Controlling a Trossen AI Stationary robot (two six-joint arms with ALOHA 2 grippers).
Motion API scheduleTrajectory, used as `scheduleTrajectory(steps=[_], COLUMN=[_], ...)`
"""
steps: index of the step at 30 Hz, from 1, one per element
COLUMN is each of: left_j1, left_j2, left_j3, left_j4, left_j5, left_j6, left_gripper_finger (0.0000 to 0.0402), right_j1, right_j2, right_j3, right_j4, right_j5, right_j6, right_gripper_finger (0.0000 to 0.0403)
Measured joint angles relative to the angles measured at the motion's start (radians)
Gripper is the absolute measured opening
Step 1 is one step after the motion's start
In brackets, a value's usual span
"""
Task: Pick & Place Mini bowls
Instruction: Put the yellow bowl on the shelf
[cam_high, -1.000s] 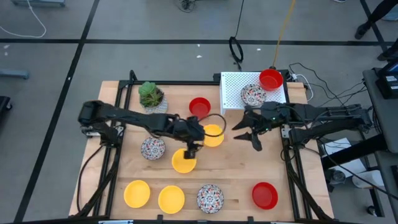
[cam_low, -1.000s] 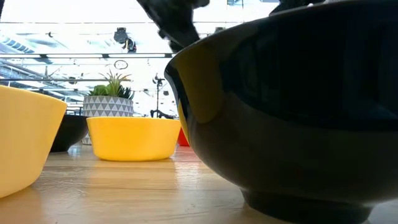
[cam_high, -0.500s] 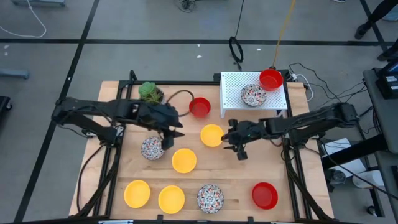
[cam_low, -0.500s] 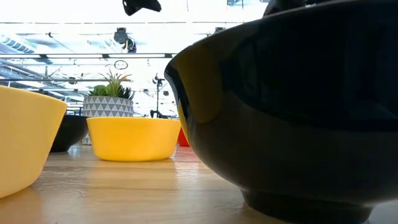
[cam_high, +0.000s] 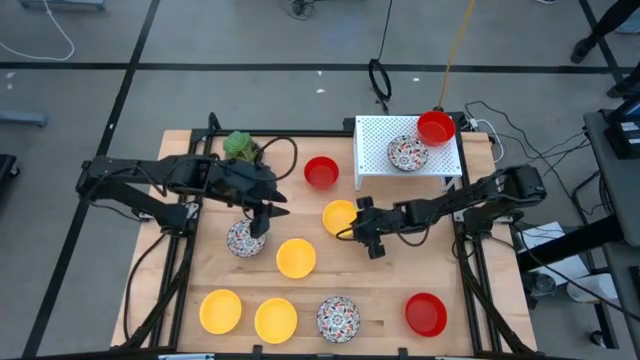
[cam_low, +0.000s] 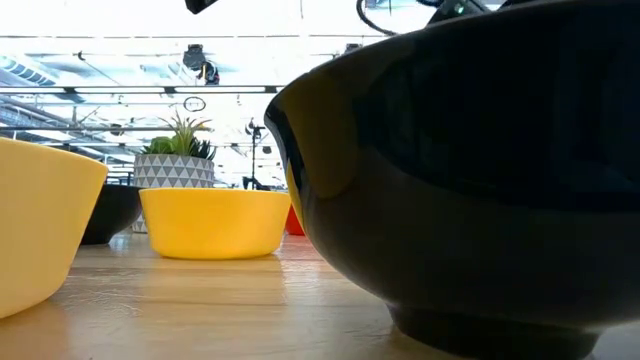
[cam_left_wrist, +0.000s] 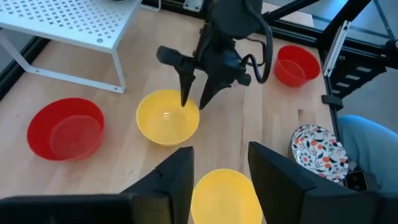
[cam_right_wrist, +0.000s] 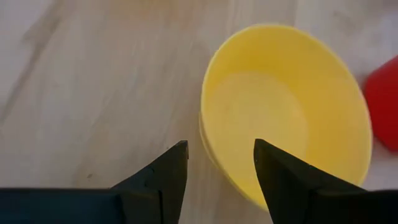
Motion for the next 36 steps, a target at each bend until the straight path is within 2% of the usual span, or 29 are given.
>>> scheduleTrajectory(steps=[3, 6, 13, 17, 25, 28, 31, 36], left_j1=[0.000, 0.000, 0.000, 0.000, 0.000, 0.000, 0.000, 0.000], left_j2=[0.000, 0.000, 0.000, 0.000, 0.000, 0.000, 0.000, 0.000], left_j3=[0.000, 0.000, 0.000, 0.000, 0.000, 0.000, 0.000, 0.000], left_j4=[-0.001, -0.002, -0.005, -0.005, -0.005, -0.005, -0.005, -0.005], left_j5=[-0.001, -0.003, -0.004, -0.004, -0.004, -0.004, -0.004, -0.005], left_j6=[0.000, 0.012, 0.024, 0.026, 0.027, 0.027, 0.028, 0.060], left_gripper_finger=[0.0154, 0.0154, 0.0154, 0.0154, 0.0154, 0.0154, 0.0154, 0.0154], right_j1=[0.000, 0.003, 0.003, 0.018, 0.045, 0.017, -0.039, -0.186], right_j2=[0.029, 0.045, 0.040, -0.009, -0.233, -0.284, -0.291, -0.236], right_j3=[0.000, 0.002, 0.002, 0.002, 0.094, 0.182, 0.312, 0.510], right_j4=[0.010, 0.016, 0.013, 0.019, -0.032, -0.147, -0.347, -0.593], right_j5=[0.012, 0.024, 0.023, 0.002, -0.005, 0.072, 0.176, 0.147], right_j6=[-0.017, -0.059, -0.055, -0.036, -0.044, -0.025, 0.010, 0.142], right_gripper_finger=[0.0160, 0.0131, 0.0011, 0.0005, 0.0002, 0.0001, 0.0001, 0.0001])
